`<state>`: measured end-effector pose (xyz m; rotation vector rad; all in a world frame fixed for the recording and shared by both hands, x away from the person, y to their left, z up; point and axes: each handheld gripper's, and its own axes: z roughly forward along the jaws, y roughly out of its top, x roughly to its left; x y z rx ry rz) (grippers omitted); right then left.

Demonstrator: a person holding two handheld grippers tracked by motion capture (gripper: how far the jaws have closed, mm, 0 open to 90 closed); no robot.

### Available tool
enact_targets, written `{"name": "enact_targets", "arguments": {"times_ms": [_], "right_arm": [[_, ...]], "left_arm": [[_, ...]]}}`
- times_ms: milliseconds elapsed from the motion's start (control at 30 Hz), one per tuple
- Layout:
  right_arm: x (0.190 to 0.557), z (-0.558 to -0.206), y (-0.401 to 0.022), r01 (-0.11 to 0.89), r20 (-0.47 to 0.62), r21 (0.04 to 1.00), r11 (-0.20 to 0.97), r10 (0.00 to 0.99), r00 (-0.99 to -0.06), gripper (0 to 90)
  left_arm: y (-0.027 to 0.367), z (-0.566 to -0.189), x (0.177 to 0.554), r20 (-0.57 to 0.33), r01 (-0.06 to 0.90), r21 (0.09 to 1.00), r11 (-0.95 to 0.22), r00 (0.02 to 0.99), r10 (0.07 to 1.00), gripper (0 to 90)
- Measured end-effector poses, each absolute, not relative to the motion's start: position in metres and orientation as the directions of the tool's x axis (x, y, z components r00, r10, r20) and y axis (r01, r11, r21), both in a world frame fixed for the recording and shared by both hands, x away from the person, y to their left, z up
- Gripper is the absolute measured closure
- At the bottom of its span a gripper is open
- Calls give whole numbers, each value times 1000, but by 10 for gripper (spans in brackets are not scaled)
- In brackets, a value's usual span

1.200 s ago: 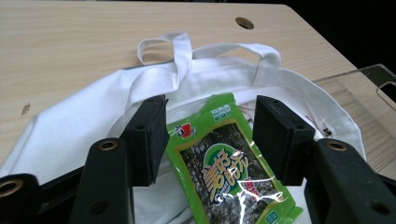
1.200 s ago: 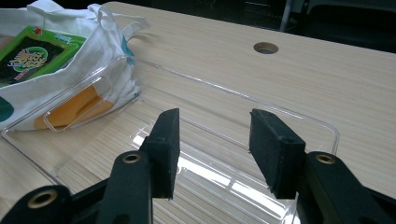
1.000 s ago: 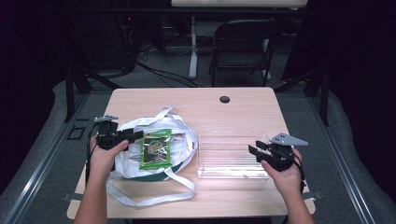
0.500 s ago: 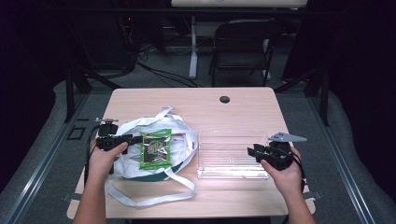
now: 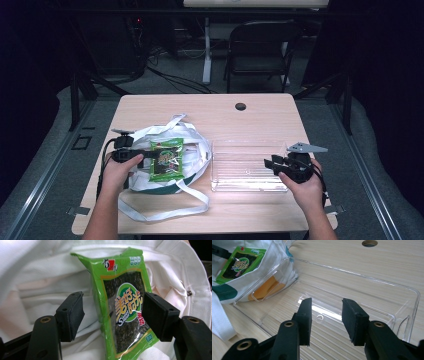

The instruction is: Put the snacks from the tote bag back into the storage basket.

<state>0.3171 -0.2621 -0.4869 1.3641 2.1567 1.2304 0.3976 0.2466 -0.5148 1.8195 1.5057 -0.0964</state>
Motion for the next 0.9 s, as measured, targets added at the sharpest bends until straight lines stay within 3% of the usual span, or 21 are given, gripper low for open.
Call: {"name": "enact_targets", "arguments": {"times_ms": [900], "right_arm": [[310, -487, -266, 571, 176, 805, 162, 854, -490, 590]], "left_arm": [[220, -535, 409, -501, 906, 414, -84, 304, 810, 307]]}}
